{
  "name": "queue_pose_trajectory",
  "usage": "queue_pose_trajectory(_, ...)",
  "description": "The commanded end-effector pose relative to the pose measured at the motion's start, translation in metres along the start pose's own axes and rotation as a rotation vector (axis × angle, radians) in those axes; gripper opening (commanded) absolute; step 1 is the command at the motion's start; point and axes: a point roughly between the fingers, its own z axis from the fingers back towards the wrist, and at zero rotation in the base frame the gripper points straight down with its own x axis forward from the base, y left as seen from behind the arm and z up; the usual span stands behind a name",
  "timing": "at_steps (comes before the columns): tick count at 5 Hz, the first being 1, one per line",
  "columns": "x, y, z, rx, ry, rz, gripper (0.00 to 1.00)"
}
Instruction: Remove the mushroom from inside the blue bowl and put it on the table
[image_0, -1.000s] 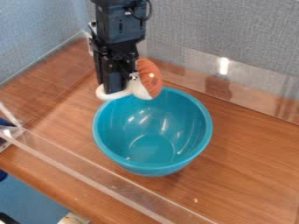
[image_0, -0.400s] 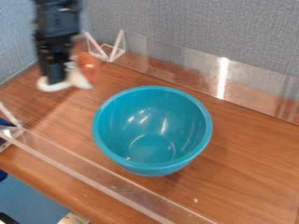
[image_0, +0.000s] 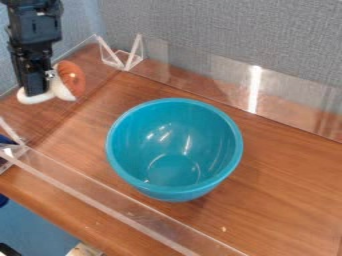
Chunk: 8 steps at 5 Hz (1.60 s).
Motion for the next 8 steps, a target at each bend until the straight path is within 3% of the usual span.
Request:
queue_pose_trajectory(1, 0.010, -0.002, 0.010, 0.045, -0.017, -0.022, 0.00)
queue_pose_trajectory(4, 0.022, -0.002, 0.002, 0.060, 0.008, -0.068, 0.00)
queue_pose_trajectory(8, 0.025, 0.006, 0.000, 0.076, 0.014, -0.118, 0.00)
